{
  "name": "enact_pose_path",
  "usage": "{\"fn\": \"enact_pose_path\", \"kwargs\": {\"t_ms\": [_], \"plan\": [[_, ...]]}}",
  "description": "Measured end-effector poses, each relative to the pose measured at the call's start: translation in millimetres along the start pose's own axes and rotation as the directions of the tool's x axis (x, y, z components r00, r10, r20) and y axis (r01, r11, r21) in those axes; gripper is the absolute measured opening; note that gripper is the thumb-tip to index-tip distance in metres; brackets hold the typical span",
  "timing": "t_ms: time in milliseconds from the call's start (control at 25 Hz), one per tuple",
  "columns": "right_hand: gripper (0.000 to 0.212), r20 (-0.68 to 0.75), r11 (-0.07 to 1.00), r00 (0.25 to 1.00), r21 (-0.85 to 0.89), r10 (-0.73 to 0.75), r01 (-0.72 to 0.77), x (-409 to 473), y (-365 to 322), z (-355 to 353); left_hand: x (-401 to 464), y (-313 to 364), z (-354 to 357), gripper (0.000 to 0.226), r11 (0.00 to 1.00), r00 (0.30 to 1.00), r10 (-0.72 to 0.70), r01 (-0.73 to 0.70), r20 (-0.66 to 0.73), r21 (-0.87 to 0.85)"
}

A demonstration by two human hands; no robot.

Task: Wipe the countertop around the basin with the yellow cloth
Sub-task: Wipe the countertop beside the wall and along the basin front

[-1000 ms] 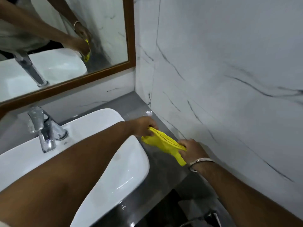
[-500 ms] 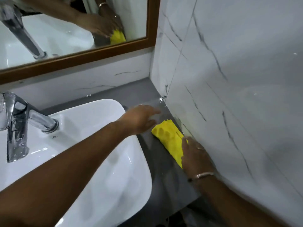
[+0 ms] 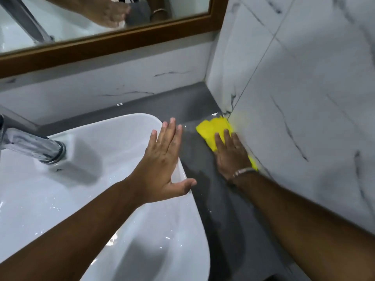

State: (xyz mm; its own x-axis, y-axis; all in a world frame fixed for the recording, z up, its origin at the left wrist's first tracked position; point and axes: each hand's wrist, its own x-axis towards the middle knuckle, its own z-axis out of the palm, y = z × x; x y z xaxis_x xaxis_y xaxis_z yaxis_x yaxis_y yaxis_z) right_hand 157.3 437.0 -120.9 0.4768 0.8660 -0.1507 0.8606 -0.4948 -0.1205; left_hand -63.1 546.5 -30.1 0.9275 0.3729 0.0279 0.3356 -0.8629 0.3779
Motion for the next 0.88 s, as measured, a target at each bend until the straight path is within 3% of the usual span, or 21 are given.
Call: {"fn": "enact_pose_path", "kwargs": {"t_ms": [120,240,360,440,520,600,680,800,880], "plan": [[0.060,-0.103,0.968,0.965,-0.097,-0.240,0.230,24.2,-23.9,16.4,2.3,1.5,2.2,0.107,1.000,1.000,-0.016,0.015,-0.015,-0.014],[0.073,-0.056,0.877,0.876,-0.073,-0.479,0.474,-91.9,-33.2,30.6,1.6,4.1,-1.4,0.106,0.999,0.999,-0.032,0.032,0.009,-0.013],[0.063,-0.017,0.908,0.908,0.012,-0.419,0.419,-169.1,-12.0,24.6,1.2,6.4,-5.3,0.107,0.999,0.999,-0.037,0.038,0.031,-0.016],[0.058,-0.017,0.955,0.955,-0.019,-0.296,0.296,-130.0,-2.1,21.0,1.1,6.0,-3.7,0.106,0.999,0.999,-0.035,0.035,0.022,-0.028],[0.057,-0.052,0.998,0.997,0.018,-0.055,0.056,-55.2,-5.6,12.6,2.0,4.3,-1.2,0.104,0.998,0.999,-0.034,0.035,0.019,-0.050],[0.059,0.044,0.995,0.998,0.093,0.037,-0.041,-11.4,-19.4,8.2,3.1,2.7,1.4,0.103,0.997,0.999,-0.036,0.036,0.005,-0.065],[0.067,-0.029,0.993,0.994,0.060,-0.101,0.103,-38.4,-34.2,20.7,2.3,3.0,-0.2,0.101,0.998,0.999,-0.031,0.032,0.016,-0.060],[0.073,-0.044,0.918,0.918,0.045,-0.393,0.395,-166.4,-41.9,38.9,1.6,4.8,-10.0,0.099,0.999,0.997,-0.045,0.046,0.061,-0.017],[0.065,0.004,0.907,0.907,-0.016,-0.421,0.421,-198.9,-15.6,45.5,-0.3,7.7,-17.5,0.098,0.998,0.995,-0.040,0.036,0.094,0.048]]}}
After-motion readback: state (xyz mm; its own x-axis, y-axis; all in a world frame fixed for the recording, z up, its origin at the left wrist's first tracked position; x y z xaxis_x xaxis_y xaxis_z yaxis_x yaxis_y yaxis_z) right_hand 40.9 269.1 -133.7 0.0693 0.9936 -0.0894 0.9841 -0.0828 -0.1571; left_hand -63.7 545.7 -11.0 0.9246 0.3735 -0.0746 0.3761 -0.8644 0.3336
